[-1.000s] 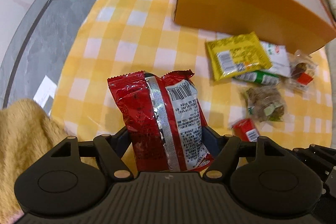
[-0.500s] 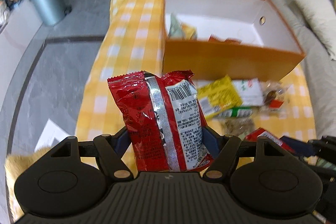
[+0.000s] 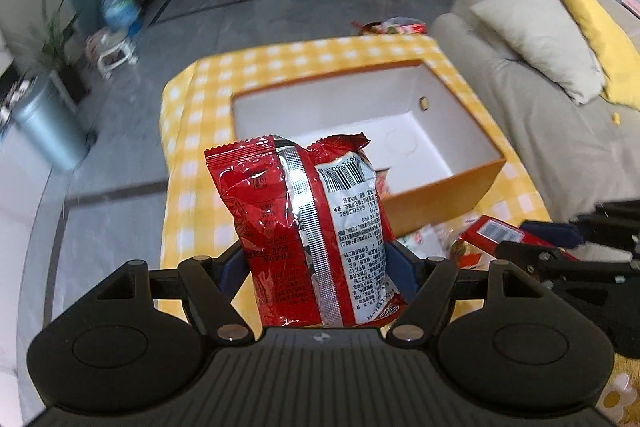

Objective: Organize snacks
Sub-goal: 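Lower both held snacks into the orange box and open both tools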

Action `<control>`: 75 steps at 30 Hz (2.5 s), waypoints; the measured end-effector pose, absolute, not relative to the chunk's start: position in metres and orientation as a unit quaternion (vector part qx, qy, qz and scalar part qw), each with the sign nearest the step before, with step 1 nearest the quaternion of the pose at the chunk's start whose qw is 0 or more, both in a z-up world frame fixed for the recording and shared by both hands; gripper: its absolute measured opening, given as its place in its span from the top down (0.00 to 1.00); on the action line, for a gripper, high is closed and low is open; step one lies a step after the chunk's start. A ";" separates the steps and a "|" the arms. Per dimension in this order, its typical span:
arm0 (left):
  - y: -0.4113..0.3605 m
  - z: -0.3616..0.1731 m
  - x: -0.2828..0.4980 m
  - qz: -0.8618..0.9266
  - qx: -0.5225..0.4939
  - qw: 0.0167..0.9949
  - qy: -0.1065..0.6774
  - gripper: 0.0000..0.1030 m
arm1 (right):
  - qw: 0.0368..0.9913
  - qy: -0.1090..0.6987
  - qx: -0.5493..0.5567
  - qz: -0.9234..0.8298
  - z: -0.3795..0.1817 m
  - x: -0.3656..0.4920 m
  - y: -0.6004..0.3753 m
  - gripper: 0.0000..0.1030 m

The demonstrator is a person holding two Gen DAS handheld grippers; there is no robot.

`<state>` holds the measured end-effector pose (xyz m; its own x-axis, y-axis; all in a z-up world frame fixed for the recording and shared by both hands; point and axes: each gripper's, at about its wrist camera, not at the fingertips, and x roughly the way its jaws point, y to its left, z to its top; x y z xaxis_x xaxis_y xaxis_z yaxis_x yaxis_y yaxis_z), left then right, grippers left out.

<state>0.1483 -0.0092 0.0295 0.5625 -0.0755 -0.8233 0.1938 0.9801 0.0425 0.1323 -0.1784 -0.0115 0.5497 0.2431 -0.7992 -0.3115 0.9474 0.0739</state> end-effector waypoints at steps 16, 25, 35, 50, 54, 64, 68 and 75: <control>-0.038 0.049 0.218 -0.123 0.102 0.883 0.440 0.20 | 0.891 0.432 -0.026 0.138 0.013 0.221 -0.193 0.80; -0.046 0.028 0.274 -0.136 0.094 0.859 0.484 0.20 | 0.877 0.463 0.032 0.121 -0.012 0.289 -0.209 0.80; -0.045 -0.040 0.318 -0.098 0.098 0.790 0.597 0.20 | 0.829 0.539 0.077 0.127 -0.076 0.341 -0.202 0.80; -0.041 -0.089 0.343 -0.066 0.112 0.748 0.651 0.19 | 0.777 0.614 0.073 0.117 -0.136 0.368 -0.181 0.79; -0.046 -0.095 0.344 -0.055 0.133 0.747 0.650 0.19 | 0.773 0.620 0.065 0.116 -0.142 0.368 -0.178 0.80; -0.045 -0.093 0.342 -0.052 0.120 0.757 0.640 0.10 | 0.766 0.629 0.072 0.113 -0.144 0.363 -0.176 0.78; -0.042 -0.083 0.339 -0.048 0.113 0.769 0.628 0.09 | 0.773 0.621 0.073 0.104 -0.136 0.359 -0.177 0.69; -0.038 -0.065 0.327 -0.060 0.114 0.780 0.612 0.09 | 0.793 0.600 0.048 0.099 -0.114 0.346 -0.176 0.61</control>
